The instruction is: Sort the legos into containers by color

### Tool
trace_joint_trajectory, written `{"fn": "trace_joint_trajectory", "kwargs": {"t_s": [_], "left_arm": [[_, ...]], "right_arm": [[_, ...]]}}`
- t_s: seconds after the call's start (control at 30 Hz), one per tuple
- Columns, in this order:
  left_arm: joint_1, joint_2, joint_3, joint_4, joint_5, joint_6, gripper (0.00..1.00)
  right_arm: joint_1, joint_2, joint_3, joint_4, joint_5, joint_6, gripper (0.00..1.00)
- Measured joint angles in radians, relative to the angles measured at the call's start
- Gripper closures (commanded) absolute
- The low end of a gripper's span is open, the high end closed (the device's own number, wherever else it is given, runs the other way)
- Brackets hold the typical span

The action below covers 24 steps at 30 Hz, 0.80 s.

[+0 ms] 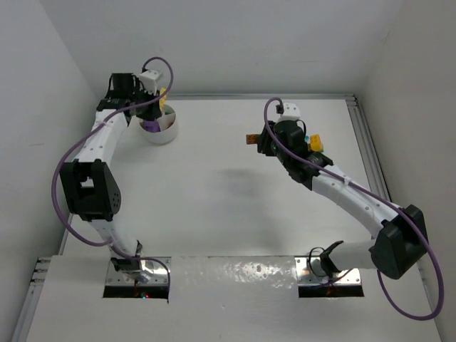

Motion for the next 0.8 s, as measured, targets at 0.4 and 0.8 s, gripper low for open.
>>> {"fn": "trace_joint_trajectory", "kwargs": {"t_s": [0.4,0.8], "left_arm": [[0.186,-0.128,-0.307,0.503,0.193,0.094,1.0],[0.171,0.027,-0.301,0.754,0.162,-0.029,1.0]], "right_arm": [[0.0,0.005,-0.001,-0.001,-0.025,-0.023,1.0],[0.0,0.013,0.0,-0.032,-0.013,-0.034,1.0]]}}
